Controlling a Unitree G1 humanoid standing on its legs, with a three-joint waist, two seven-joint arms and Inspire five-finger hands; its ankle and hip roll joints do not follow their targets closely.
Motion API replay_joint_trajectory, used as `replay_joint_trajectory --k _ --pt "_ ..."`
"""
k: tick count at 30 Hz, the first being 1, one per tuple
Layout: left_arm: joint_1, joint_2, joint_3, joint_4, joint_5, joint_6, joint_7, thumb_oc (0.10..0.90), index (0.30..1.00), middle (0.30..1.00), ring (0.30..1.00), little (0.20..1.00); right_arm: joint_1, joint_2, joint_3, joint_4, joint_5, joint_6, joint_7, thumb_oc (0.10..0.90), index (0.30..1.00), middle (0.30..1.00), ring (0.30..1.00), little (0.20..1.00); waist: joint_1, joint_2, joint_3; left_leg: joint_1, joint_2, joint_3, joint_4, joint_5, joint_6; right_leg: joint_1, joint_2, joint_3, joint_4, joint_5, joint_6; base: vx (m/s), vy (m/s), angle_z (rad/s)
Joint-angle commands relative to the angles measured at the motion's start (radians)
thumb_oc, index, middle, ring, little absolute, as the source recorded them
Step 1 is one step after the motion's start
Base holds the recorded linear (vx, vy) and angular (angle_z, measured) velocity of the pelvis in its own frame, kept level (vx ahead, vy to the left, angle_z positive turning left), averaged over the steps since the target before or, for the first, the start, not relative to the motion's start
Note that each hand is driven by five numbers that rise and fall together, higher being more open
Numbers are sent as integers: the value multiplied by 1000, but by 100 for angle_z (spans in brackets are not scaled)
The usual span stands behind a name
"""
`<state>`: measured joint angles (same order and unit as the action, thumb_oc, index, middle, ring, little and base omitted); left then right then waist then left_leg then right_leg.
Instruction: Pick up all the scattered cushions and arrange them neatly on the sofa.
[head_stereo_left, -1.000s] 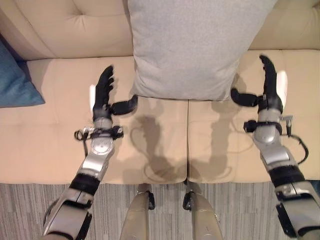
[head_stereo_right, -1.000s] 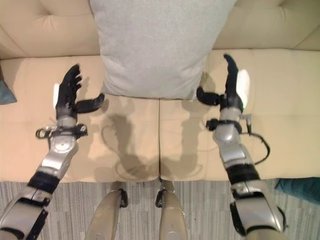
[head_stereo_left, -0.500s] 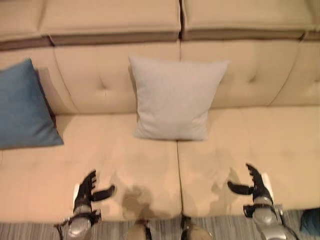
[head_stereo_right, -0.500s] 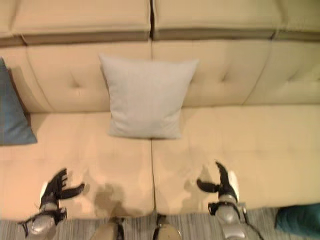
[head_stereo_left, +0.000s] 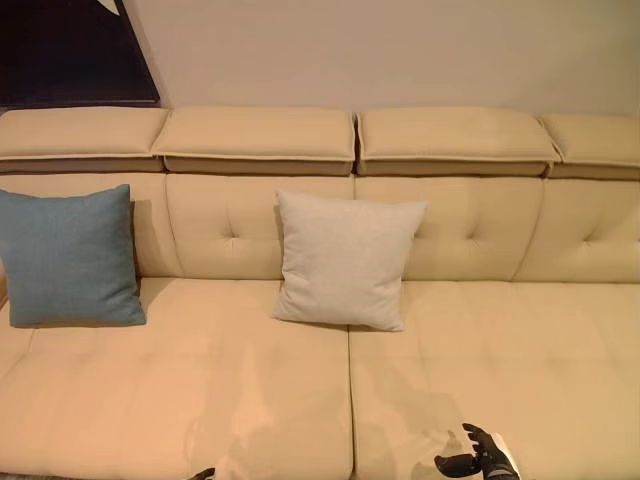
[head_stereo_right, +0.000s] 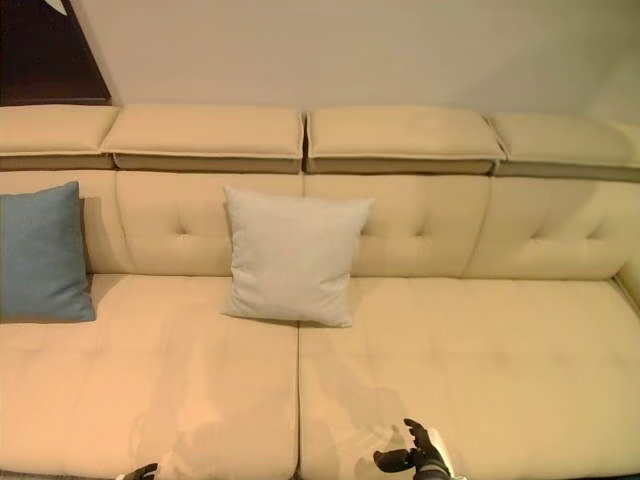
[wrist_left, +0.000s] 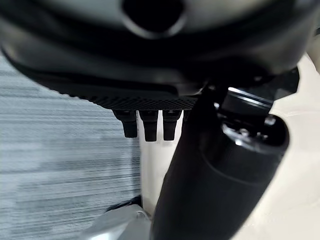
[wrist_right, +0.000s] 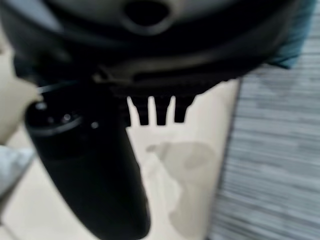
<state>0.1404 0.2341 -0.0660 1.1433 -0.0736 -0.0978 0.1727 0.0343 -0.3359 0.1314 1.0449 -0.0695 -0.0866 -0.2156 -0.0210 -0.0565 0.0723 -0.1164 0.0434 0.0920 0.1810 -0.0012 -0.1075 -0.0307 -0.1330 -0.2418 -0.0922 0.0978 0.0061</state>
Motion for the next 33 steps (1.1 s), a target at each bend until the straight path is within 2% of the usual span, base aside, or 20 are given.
replay_joint_trajectory --k 1,5,9,12,14,18,19,20,22,24,26,33 --pt "-67 14 -13 -41 20 -29 27 800 900 900 900 900 -65 -35 -10 11 -35 -15 -28 800 900 900 900 900 -20 11 22 147 -17 -42 3 -146 32 -26 31 2 5 -43 116 -76 139 -2" --pt "-106 20 -45 -55 35 -30 21 800 900 900 900 900 -79 -16 -3 98 -45 5 -25 800 900 900 900 900 -37 14 20 185 -40 -28 -88 -175 57 -68 3 0 9 4 137 -126 178 29" --pt "-139 33 -65 -61 47 -29 29 800 900 900 900 900 -96 3 24 126 -68 28 -19 800 900 900 900 900 -21 -3 44 183 -80 -62 -140 -157 86 -119 -29 3 35 31 167 -194 177 -2" --pt "-147 51 -69 -36 70 -24 28 800 900 900 900 900 -110 15 42 116 -85 35 -19 800 900 900 900 900 -14 -6 83 178 -83 -61 -156 -132 108 -174 -48 20 135 29 182 -252 140 -33" --pt "-148 64 -78 -9 101 -15 29 800 900 900 900 900 -113 17 55 125 -91 37 -15 800 900 900 900 900 -9 -1 98 170 -83 -52 -164 -108 124 -158 -31 34 197 -12 171 -247 113 -55" --pt "-133 68 -59 23 92 -3 16 800 900 900 900 900 -91 27 59 151 -80 31 -8 800 900 900 900 900 12 10 72 144 -74 -42 -184 -71 141 -98 21 52 353 -125 127 -166 52 -18" --pt "-133 68 -59 23 92 -3 16 800 900 900 900 900 -91 27 58 151 -80 31 -8 800 900 900 900 900 11 9 70 141 -74 -42 -184 -70 141 -101 21 52 351 -123 126 -130 -31 -11" --pt "-126 70 -50 33 88 -3 14 800 900 900 900 900 -87 35 55 157 -74 29 -5 800 900 900 900 900 28 3 47 118 -72 -27 -184 -58 139 -45 39 46 348 -156 127 -157 -74 -7" --pt "-112 67 -47 32 82 -3 17 800 900 900 900 900 -86 41 58 156 -75 31 -6 800 900 900 900 900 54 -16 32 89 -75 -1 -174 -50 131 28 41 32 265 -170 121 -150 -110 -9" --pt "-109 63 -36 43 76 -1 19 800 900 900 900 900 -94 46 65 152 -71 31 -11 800 900 900 900 900 59 -29 17 78 -69 9 -167 -46 118 53 49 37 183 -181 119 -69 -168 -58" --pt "-112 52 -38 40 64 -3 22 800 900 900 900 900 -102 41 77 138 -70 28 -12 800 900 900 900 900 55 -28 25 66 -49 18 -139 -43 106 56 66 64 139 -170 107 -65 -206 -30" --pt "-140 26 -87 16 69 4 16 800 900 900 900 900 -102 25 70 171 -50 37 -20 800 900 900 900 900 27 -13 46 33 -26 18 -81 -24 75 81 78 58 81 -160 83 -69 -82 13"
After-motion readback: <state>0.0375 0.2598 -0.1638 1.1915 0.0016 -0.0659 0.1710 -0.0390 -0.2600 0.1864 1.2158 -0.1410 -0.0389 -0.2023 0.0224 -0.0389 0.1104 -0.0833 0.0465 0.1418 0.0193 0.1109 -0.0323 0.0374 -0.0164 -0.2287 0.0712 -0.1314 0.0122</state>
